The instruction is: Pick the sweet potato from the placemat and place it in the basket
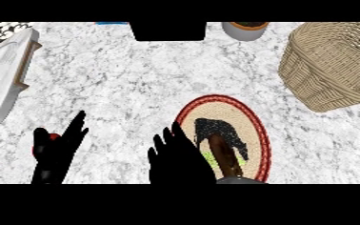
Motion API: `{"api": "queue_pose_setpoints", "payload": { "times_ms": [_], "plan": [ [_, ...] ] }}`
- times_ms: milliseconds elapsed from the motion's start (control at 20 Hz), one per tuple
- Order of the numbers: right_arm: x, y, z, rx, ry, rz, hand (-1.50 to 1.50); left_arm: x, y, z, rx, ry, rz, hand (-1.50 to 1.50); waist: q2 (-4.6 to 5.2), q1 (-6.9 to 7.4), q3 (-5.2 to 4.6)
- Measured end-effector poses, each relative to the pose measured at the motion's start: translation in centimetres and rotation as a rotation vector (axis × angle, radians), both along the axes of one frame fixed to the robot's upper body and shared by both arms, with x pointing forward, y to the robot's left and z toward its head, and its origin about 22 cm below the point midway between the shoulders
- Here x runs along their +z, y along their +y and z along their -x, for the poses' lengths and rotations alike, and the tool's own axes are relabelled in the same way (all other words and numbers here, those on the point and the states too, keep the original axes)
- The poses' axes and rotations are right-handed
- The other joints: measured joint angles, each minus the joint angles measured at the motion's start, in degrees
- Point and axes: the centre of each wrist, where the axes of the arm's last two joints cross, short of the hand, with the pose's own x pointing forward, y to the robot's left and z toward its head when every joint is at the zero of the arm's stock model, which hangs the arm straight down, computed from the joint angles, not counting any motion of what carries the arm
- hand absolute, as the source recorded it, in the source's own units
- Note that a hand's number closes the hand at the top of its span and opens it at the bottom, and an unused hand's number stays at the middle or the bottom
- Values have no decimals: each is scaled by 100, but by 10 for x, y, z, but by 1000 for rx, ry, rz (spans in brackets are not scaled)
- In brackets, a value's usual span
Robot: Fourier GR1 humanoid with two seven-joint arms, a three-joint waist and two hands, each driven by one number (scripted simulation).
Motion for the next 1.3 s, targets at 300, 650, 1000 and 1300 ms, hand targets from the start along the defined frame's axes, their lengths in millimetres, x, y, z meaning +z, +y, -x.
{"api": "queue_pose_setpoints", "payload": {
  "times_ms": [300,650,1000,1300],
  "plan": [
    [-19,-10,1,-43,-24,73,-150,1,-2,-5,-7,11,-7,0,18,52,8],
    [-31,-25,5,-56,-44,103,-150,-3,1,-4,-16,-10,-8,0,19,74,17],
    [-44,-35,1,-62,-51,108,-150,-2,-2,-4,-15,-16,-7,0,25,91,15],
    [-65,-39,-5,-58,-37,83,-150,-3,0,-6,-14,-7,-8,0,25,98,22]
  ]
}}
